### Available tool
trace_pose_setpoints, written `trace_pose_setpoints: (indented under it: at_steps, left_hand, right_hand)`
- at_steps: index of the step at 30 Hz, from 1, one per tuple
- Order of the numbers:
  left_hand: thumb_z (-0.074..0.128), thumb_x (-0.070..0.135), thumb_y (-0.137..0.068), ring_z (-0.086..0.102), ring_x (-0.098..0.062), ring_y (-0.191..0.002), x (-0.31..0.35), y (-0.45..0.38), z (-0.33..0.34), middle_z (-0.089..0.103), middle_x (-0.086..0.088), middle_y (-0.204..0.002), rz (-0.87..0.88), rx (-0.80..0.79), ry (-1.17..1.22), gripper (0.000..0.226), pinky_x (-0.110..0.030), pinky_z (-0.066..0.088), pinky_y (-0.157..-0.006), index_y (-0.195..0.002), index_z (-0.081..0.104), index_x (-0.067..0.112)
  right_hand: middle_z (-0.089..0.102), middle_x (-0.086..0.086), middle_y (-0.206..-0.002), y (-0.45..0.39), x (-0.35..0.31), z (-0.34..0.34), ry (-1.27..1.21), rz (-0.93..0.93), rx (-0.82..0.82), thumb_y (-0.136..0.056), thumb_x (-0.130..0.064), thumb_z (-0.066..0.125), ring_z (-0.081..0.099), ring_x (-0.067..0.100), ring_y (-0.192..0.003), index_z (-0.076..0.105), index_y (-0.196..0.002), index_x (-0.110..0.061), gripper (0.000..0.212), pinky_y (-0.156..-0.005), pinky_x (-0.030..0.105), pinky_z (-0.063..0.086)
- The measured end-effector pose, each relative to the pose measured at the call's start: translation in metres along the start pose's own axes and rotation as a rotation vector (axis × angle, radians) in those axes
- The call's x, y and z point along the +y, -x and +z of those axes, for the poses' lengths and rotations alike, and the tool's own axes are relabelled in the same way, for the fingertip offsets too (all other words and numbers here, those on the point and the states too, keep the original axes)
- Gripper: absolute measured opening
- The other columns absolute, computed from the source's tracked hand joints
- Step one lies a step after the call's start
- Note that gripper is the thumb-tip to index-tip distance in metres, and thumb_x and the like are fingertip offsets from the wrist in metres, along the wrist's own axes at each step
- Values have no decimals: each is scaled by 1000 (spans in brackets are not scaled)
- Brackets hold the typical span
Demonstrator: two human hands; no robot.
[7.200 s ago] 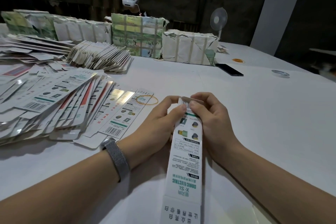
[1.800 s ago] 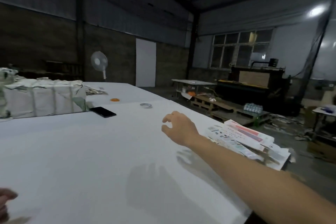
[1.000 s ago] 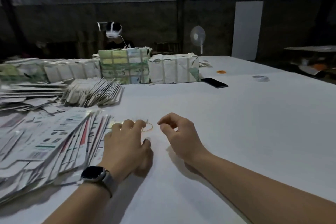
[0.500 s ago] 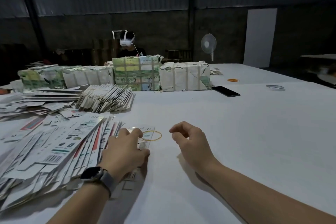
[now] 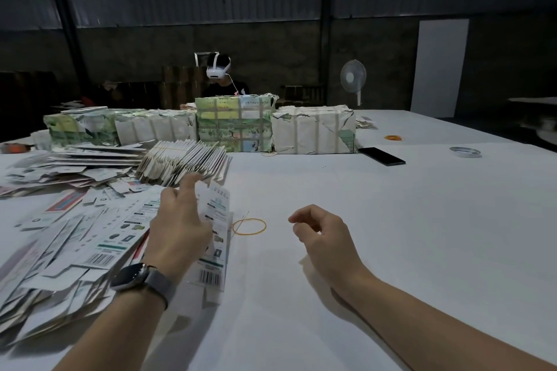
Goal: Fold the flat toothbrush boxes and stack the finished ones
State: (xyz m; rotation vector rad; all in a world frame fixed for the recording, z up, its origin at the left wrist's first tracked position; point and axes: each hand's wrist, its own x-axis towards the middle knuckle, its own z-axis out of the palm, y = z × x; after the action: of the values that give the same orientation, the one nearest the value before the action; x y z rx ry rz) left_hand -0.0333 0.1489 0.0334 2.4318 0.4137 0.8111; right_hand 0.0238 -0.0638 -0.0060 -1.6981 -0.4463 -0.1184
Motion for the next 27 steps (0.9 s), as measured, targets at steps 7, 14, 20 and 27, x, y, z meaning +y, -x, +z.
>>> trace_pose_setpoints:
  at_steps: [7, 14, 20, 27]
  left_hand:
    - [73, 5, -89, 75, -19, -77, 27, 9, 10, 58, 5, -116, -49, 151, 851, 59, -29, 60, -53, -125, 44, 42]
    - [73, 7, -90, 77, -24, -78, 44, 29, 30, 62, -11, -113, -112, -1, 1095, 52, -32, 60, -57, -128, 50, 33]
    - [57, 4, -99, 75, -30, -94, 51, 35, 34, 75, -11, -111, -73, -259, 1125, 30, -39, 62, -73, -127, 59, 16]
    - [30, 47, -107, 72, -30, -107, 57, 41, 33, 74, -10, -119, -254, -543, 1435, 46, -41, 63, -76, -132, 61, 25]
  right_hand:
    - [62, -16, -75, -1, 1, 3, -69, -50, 8, -86, -33, 60, 56, 4, -72, 65, -92, -45, 14, -65, 19, 46]
    - [74, 1, -87, 1, -21, 6, -213, -74, -113, -106, -26, 41, 62, 22, -71, 59, -130, -30, 30, -59, 31, 48]
    - [76, 1, -107, -1, -33, 6, -290, -54, -184, -103, -11, 49, 75, 25, -87, 51, -136, -34, 40, -75, 42, 62]
    - [65, -15, -100, -2, -36, 4, 2, -233, -69, -88, -38, 55, 70, 10, -88, 54, -118, -59, 36, -69, 31, 62]
